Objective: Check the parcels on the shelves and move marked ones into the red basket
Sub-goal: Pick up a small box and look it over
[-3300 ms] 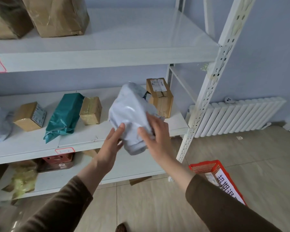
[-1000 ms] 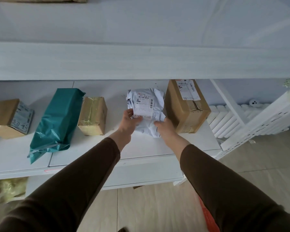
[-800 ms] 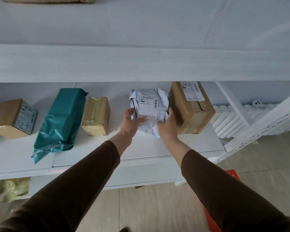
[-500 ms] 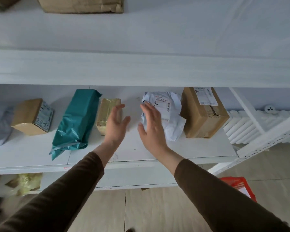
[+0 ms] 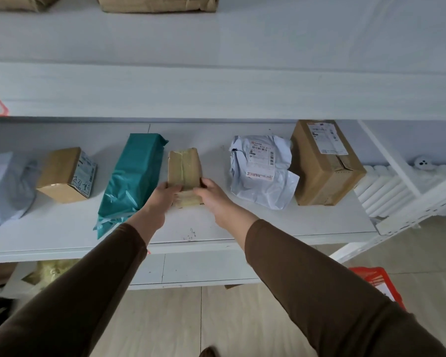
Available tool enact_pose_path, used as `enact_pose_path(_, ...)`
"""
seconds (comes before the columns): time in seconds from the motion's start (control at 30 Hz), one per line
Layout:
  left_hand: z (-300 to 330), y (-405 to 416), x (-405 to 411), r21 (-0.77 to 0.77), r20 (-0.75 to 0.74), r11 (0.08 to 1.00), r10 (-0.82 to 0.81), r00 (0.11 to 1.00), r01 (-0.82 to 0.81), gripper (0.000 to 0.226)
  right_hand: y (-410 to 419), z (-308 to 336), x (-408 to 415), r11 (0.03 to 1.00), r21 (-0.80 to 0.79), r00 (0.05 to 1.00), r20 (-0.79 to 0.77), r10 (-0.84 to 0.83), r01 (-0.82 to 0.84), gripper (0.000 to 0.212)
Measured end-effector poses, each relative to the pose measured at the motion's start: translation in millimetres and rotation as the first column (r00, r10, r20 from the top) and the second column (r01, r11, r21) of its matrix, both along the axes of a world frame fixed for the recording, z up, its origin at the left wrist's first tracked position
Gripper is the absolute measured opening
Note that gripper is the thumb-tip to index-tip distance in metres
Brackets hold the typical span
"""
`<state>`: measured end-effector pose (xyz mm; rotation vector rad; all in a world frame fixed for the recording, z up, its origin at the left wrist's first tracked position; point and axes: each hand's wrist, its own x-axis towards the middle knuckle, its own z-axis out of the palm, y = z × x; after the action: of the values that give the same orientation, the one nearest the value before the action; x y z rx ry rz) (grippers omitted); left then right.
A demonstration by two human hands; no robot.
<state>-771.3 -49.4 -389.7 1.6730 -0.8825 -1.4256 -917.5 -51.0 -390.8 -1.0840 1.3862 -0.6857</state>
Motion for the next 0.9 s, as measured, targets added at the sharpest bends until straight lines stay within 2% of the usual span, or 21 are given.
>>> enact_pose_path(0.13,14.4,31.8,-9.0,-0.083,-0.145,0.996,0.027,0.989,-0.039,0.017,30.8,8.3,-21.7,0.985,-0.143,0.994,0.067,-0.085,0.094,0.041)
enact_pose_path(0.23,29.7,63.0,-19.4,-0.147,-0.269,0.988,0.004,0.963,-0.045,0.021,64.2,26.7,-38.8,0.964,-0.221,0.981,0.159,-0.111,0.145,0.037)
enact_pose_path(0.33,41.4,93.5,-31.1,-0.209,-0.307,0.978,-0.043,0.951,-0.023,0.041,97.1,46.6,-54.5,0.956,-0.196,0.953,0.255,-0.165,0.218,0.032)
enact_pose_path(0.4,49.3,115.3,-38.7,-0.249,-0.297,0.968,-0.108,0.949,0.032,0.065,116.4,57.4,-64.0,0.955,-0.130,0.932,0.287,-0.221,0.266,0.033)
enact_pose_path(0.47,58.2,138.5,-45.6,-0.286,-0.250,0.953,-0.172,0.953,0.097,0.078,135.0,69.1,-74.2,0.951,-0.035,0.903,0.325,-0.281,0.308,0.038)
enact_pose_path(0.57,74.3,173.9,-56.1,-0.315,-0.191,0.935,-0.229,0.955,0.161,0.079,160.6,84.9,-92.0,0.933,0.122,0.848,0.391,-0.358,0.338,0.042)
enact_pose_path(0.7,91.5,213.0,-67.6,-0.369,-0.115,0.903,-0.279,0.953,0.220,0.051,192.9,97.0,-113.8,0.914,0.219,0.792,0.456,-0.406,0.343,0.040)
enact_pose_path(0.8,96.9,234.2,-74.1,-0.453,0.040,0.846,-0.295,0.955,0.281,0.030,216.1,93.6,-121.8,0.899,0.241,0.722,0.537,-0.437,0.365,0.049)
enact_pose_path(0.83,97.2,240.6,-75.6,-0.485,0.107,0.823,-0.280,0.954,0.296,0.030,223.4,90.7,-123.9,0.895,0.250,0.682,0.581,-0.444,0.369,0.056)
enact_pose_path(0.9,98.3,254.5,-78.2,-0.559,0.346,0.730,-0.226,0.910,0.394,0.040,236.3,84.3,-128.5,0.897,0.271,0.600,0.671,-0.435,0.348,0.062)
